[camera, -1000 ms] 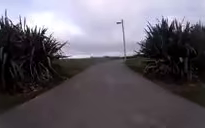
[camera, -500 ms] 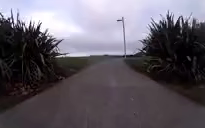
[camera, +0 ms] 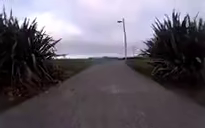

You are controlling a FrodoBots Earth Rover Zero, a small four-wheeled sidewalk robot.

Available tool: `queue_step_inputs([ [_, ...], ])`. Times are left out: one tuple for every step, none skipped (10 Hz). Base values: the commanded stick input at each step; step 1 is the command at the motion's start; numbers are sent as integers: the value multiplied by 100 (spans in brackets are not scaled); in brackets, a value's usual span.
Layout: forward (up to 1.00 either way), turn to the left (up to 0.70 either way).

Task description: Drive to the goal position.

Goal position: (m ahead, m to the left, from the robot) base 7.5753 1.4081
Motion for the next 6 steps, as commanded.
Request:
queue_step_inputs([
  [85, 0],
  [85, 0],
  [85, 0],
  [85, 0],
  [85, 0],
  [85, 0],
])
